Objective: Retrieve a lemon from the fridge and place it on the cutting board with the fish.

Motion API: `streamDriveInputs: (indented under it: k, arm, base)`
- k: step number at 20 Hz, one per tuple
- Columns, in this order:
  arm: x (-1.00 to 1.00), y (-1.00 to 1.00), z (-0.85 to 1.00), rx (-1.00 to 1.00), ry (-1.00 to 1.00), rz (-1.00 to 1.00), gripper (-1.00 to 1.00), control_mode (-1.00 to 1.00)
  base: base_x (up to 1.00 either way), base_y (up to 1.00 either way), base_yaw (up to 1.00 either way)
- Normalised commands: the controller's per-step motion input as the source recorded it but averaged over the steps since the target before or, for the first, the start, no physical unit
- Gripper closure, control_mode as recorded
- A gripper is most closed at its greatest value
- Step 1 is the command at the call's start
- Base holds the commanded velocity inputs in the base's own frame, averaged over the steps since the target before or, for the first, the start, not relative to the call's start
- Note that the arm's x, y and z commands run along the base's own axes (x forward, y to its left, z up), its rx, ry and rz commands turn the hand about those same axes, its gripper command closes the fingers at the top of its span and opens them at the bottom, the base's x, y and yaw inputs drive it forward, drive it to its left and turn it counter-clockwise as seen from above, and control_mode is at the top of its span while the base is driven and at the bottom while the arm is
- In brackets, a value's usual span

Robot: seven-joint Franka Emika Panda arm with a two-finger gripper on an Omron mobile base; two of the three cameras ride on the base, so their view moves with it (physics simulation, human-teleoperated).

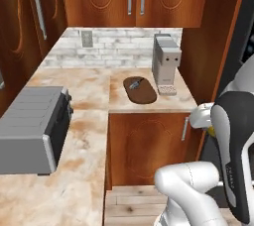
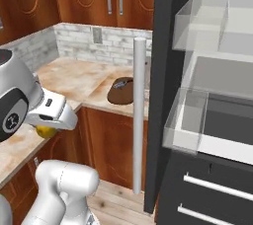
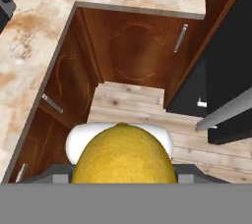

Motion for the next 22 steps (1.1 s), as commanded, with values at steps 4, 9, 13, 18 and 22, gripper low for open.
streamDriveInputs:
  k: [4, 9, 13, 18, 22]
  arm:
    - [0.00, 0.00, 0.00, 0.00, 0.00, 0.00, 1.00, 1.00]
    - [0.00, 0.00, 0.00, 0.00, 0.00, 0.00, 1.00, 1.00]
    - [0.00, 0.00, 0.00, 0.00, 0.00, 0.00, 1.00, 1.00]
    - [0.00, 0.00, 0.00, 0.00, 0.00, 0.00, 1.00, 1.00]
    - [0.00, 0.00, 0.00, 0.00, 0.00, 0.00, 1.00, 1.00]
  base:
    - [0.56, 0.24, 0.00]
    - [0.82, 0.13, -0.02]
    - [0.59, 0.19, -0.03]
    - [0.47, 0.27, -0.04]
    - [0.42, 0.30, -0.05]
